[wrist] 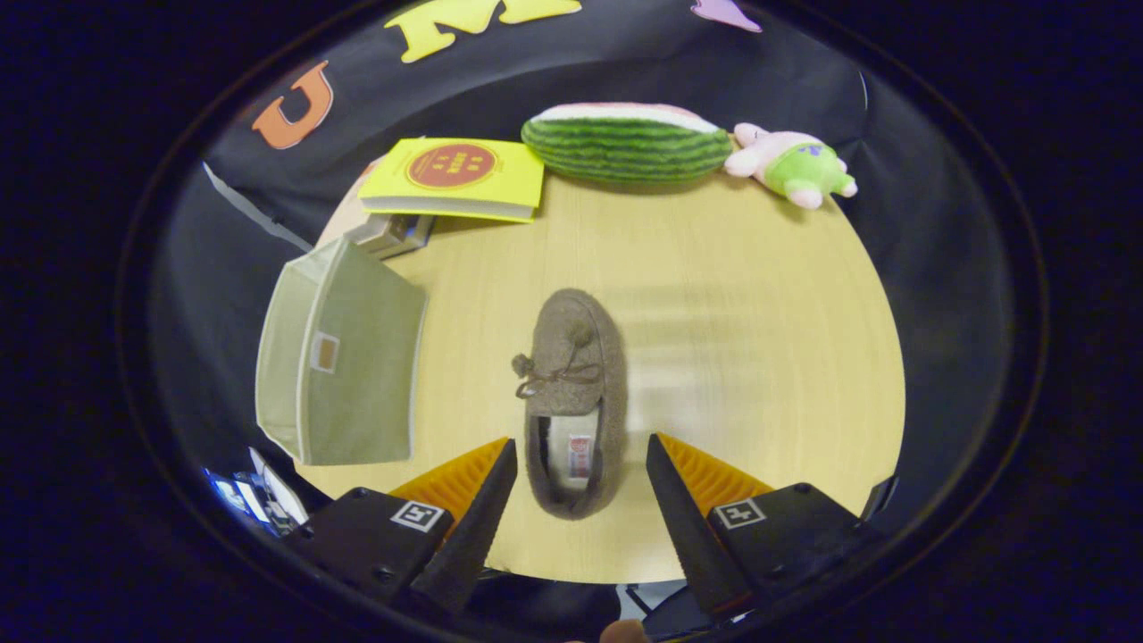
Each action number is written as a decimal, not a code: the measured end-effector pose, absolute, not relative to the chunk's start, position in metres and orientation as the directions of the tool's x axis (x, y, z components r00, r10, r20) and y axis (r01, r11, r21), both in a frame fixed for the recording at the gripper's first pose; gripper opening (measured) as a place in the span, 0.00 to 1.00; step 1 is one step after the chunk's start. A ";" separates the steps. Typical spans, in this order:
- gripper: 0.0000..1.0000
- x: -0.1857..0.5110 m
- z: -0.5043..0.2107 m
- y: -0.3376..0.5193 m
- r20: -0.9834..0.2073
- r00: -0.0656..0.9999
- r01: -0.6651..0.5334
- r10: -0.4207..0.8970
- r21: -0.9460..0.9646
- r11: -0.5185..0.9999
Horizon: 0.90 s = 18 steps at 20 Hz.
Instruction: Open the storage box then place both shoes into the box .Put the left shoe in first, then the right shoe, with the right side of both shoes facing outward in a uniform manner.
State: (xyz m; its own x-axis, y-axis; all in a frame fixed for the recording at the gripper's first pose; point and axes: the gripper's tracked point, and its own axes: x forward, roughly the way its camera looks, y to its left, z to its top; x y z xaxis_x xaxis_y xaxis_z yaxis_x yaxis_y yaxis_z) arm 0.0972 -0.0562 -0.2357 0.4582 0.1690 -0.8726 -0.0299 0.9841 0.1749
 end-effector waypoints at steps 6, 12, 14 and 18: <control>0.92 0.103 -0.286 -0.057 -0.903 0.373 -0.018 0.213 0.223 0.975; 0.84 0.106 -0.308 -0.048 -0.907 0.308 -0.002 0.288 0.302 0.953; 0.75 0.103 -0.315 -0.046 -0.910 0.275 0.019 0.310 0.327 0.945; 0.51 0.104 -0.319 -0.053 -0.917 0.257 0.042 0.305 0.326 0.945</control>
State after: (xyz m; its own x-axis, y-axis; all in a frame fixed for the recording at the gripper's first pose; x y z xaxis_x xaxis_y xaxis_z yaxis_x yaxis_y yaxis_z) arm 0.1042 -0.0533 -0.3195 0.2572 0.3047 -0.9170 0.0418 0.9446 0.3256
